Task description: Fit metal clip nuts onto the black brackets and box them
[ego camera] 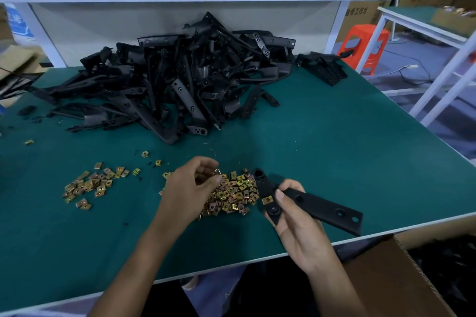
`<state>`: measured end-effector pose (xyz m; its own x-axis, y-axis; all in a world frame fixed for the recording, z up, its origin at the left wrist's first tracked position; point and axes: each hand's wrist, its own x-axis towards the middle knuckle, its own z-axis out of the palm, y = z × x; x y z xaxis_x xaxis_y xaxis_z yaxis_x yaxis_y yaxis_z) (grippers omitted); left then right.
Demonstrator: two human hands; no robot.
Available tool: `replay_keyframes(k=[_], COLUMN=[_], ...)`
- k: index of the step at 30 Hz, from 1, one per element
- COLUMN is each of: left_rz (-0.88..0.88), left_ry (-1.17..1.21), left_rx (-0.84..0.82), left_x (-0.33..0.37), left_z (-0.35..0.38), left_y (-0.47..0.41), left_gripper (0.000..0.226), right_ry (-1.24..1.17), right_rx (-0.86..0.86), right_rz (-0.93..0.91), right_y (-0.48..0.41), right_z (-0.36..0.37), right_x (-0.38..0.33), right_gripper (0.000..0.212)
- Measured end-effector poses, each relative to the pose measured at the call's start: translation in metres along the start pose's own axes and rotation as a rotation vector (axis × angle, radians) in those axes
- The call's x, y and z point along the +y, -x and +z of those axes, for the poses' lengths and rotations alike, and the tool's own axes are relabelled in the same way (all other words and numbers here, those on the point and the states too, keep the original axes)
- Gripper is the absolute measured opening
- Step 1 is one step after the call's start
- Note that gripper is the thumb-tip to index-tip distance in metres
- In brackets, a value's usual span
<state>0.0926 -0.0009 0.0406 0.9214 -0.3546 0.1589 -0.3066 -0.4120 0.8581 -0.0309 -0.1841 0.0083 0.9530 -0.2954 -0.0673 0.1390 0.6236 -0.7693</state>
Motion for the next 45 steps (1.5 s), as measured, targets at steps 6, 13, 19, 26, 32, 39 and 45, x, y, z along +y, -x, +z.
replay_keyframes(k=[6,13,19,26,32,39,45], left_rz=[-0.013,-0.011,0.027,0.019,-0.419,-0.66,-0.761], left_ry=[-0.032,-0.088,-0.135,-0.079,0.602,1.004,1.186], left_rx=[-0.013,-0.028,-0.012,-0.047,-0.198,-0.277,-0.246], left_x=[0.003,0.002,0.006,0.013,0.039,0.048,0.046], left_z=[-0.006,-0.009,-0.005,-0.002,0.027,0.036,0.04], left_y=[0.004,0.003,0.004,0.006,0.019,0.023,0.025], left_gripper=[0.012,0.008,0.011,0.014,0.027,0.031,0.028], right_ry=[-0.01,-0.024,-0.009,0.0,0.003,-0.008,-0.042], right_rx=[-0.001,-0.019,-0.017,-0.027,-0.047,-0.071,-0.073], right_rz=[0.006,0.0,0.001,0.0,0.023,-0.005,-0.017], right_y=[0.0,0.0,0.0,0.001,0.001,0.0,0.0], right_z=[-0.001,-0.002,-0.003,-0.001,0.001,-0.002,-0.001], right_x=[-0.001,0.0,0.001,0.0,0.0,0.001,0.002], right_gripper=[0.013,0.012,0.014,0.013,0.019,0.021,0.02])
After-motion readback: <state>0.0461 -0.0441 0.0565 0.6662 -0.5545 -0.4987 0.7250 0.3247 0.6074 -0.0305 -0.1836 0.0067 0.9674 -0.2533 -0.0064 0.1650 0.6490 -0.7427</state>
